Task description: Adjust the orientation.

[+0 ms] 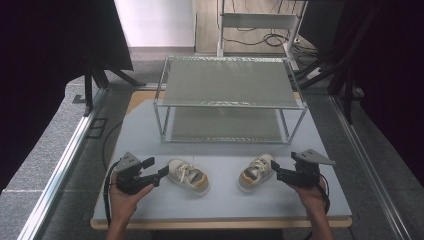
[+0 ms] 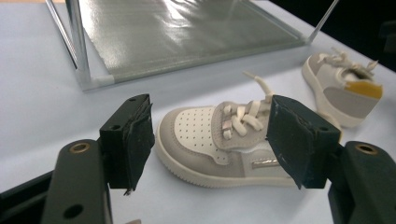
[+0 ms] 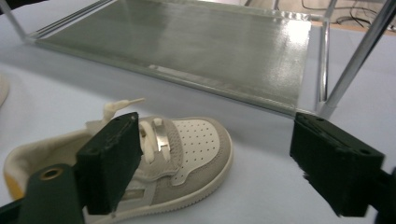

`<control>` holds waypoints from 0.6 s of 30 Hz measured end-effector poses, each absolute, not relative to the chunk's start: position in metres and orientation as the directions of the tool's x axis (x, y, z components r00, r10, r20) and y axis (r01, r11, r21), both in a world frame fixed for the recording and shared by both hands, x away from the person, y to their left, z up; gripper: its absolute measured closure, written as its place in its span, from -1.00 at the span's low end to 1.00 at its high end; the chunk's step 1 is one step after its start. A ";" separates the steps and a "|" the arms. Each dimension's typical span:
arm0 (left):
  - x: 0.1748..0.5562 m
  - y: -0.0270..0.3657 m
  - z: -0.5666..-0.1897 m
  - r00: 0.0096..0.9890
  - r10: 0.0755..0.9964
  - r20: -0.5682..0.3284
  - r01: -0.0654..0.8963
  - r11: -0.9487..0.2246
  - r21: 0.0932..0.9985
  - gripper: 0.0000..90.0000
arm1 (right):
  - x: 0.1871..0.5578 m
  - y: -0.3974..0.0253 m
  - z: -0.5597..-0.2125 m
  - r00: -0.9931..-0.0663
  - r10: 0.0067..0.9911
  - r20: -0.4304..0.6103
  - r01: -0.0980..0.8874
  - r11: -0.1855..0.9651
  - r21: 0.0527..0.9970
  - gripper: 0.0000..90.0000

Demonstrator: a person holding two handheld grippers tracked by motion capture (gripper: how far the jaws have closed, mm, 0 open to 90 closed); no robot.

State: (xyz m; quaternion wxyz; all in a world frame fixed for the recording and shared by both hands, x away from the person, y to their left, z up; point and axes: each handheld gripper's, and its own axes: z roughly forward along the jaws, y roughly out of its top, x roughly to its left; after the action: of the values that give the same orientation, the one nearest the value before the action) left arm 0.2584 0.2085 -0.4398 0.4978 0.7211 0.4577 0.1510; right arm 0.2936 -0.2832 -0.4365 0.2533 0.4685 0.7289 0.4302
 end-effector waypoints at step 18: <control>0.252 0.206 -0.431 0.572 0.786 -0.235 0.486 -0.094 0.869 -0.30 | 0.284 -0.250 -0.432 -0.595 0.803 0.031 0.369 0.239 0.898 0.06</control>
State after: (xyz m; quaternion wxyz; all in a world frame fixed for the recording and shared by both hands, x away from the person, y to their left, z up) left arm 0.2523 0.2059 -0.4305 0.5104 0.7251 0.4385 0.1466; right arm 0.2844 -0.2498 -0.4316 0.2264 0.3887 0.7538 0.4791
